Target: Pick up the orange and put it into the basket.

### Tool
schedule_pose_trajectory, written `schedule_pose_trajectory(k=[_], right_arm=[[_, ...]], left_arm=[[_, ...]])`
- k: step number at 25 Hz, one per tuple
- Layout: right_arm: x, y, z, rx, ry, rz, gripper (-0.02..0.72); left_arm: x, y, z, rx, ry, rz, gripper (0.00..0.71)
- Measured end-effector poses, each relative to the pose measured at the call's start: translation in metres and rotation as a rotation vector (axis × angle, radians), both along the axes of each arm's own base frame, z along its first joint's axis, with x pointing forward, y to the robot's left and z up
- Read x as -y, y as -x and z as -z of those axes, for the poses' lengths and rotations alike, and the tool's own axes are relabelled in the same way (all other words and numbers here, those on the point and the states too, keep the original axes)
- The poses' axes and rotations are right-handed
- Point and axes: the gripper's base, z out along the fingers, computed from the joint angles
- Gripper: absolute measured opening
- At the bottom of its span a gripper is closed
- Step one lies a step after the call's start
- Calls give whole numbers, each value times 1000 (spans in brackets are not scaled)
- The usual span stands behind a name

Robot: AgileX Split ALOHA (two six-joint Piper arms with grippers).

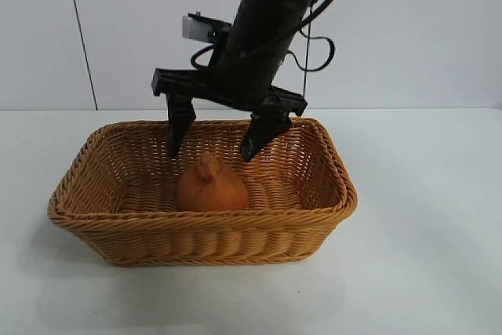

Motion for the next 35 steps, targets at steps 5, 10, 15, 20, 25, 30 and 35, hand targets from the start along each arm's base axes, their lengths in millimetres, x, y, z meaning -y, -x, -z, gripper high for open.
schedule_pose_trajectory(k=[5, 10, 15, 20, 25, 30, 35], right_arm=[[17, -9, -39, 49, 137, -16, 622], [64, -41, -51, 92, 168, 99, 620], [138, -73, -51, 77, 184, 266, 620], [225, -93, -50, 63, 206, 450, 620], [292, -97, -50, 47, 211, 595, 620], [304, -96, -53, 46, 200, 623, 620], [294, -71, -59, 11, 193, 597, 620]], left_arm=[[0, 0, 0, 0, 0, 0, 630], [0, 0, 0, 0, 0, 0, 630], [0, 0, 0, 0, 0, 0, 630], [0, 0, 0, 0, 0, 0, 630], [0, 0, 0, 0, 0, 0, 630], [0, 0, 0, 0, 0, 0, 630], [0, 0, 0, 0, 0, 0, 630]])
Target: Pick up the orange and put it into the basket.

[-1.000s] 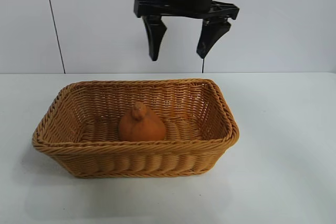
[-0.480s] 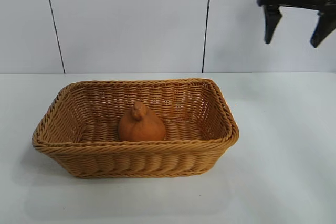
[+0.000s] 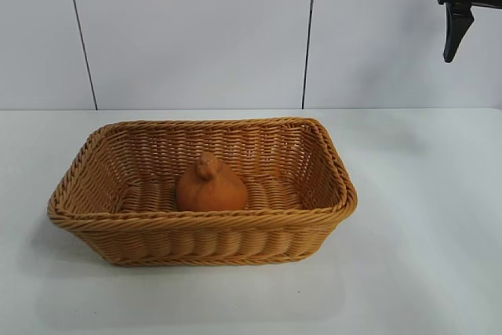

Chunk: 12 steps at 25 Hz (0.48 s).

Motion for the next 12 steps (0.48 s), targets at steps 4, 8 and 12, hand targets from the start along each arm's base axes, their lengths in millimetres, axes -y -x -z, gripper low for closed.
schedule_pose_trajectory(k=[4, 8, 12], right_arm=[[-8, 49, -7, -59, -3, -43, 619], [-24, 115, -15, -104, -5, -125, 620], [-39, 182, -22, -103, -11, -193, 620]], left_arm=[[0, 0, 0, 0, 0, 0, 630], [0, 0, 0, 0, 0, 0, 630], [0, 0, 0, 0, 0, 0, 630]])
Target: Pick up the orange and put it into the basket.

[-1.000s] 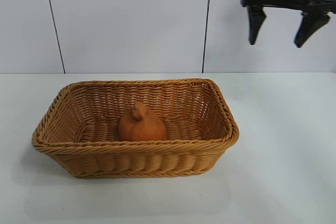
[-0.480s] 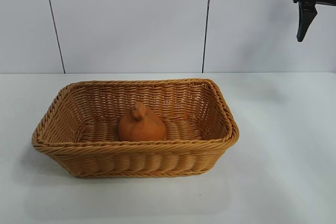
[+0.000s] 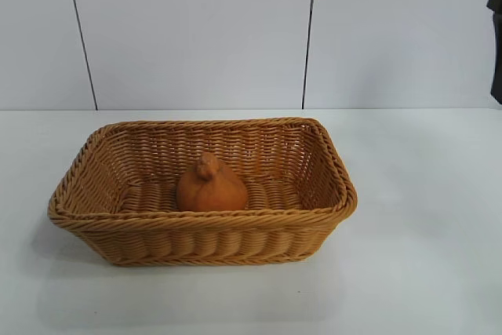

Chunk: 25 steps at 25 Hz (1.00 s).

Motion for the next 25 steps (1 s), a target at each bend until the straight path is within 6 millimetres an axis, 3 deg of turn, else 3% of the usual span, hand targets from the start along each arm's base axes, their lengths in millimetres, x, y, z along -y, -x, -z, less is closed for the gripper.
schedule_pose_trajectory(k=[5, 14, 19, 25], right_arm=[[1, 70, 1, 77, -14, -14, 620], [14, 165, 30, 356, -29, -49, 620], [18, 199, 21, 607, -55, -46, 620], [21, 222, 14, 764, -73, -42, 620]], left_arm=[[0, 0, 0, 0, 0, 0, 630], [0, 0, 0, 0, 0, 0, 630], [0, 0, 0, 0, 0, 0, 630], [0, 0, 0, 0, 0, 0, 630]])
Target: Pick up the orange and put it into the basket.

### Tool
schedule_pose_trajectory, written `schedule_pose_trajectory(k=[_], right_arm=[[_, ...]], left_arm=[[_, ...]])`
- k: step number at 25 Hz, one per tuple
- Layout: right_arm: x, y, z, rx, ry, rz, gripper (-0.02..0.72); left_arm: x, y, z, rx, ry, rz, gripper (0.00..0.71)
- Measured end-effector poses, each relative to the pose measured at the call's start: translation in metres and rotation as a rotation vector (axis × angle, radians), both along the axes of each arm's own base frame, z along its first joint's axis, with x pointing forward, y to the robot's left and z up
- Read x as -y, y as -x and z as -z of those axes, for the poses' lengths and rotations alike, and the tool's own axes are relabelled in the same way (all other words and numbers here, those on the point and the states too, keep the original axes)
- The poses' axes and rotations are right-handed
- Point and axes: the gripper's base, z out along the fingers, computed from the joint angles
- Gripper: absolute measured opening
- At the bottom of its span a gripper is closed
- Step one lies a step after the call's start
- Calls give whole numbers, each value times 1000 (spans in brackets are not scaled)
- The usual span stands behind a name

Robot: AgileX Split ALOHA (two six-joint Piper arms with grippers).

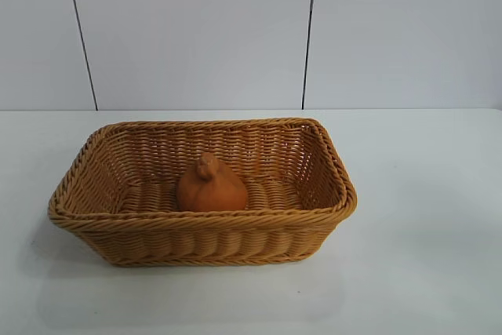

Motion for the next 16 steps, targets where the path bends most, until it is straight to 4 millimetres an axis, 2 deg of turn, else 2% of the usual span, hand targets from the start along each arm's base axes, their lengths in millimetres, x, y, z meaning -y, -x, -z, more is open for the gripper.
schedule_pose_trajectory(k=[5, 10, 16], right_arm=[[1, 7, -1, 47, -11, 50, 620], [3, 31, -3, 195, -26, 52, 620], [3, 34, -3, 207, -32, 49, 620]], left_arm=[[0, 0, 0, 0, 0, 0, 630], [0, 0, 0, 3, 0, 0, 630], [0, 0, 0, 3, 0, 0, 630]])
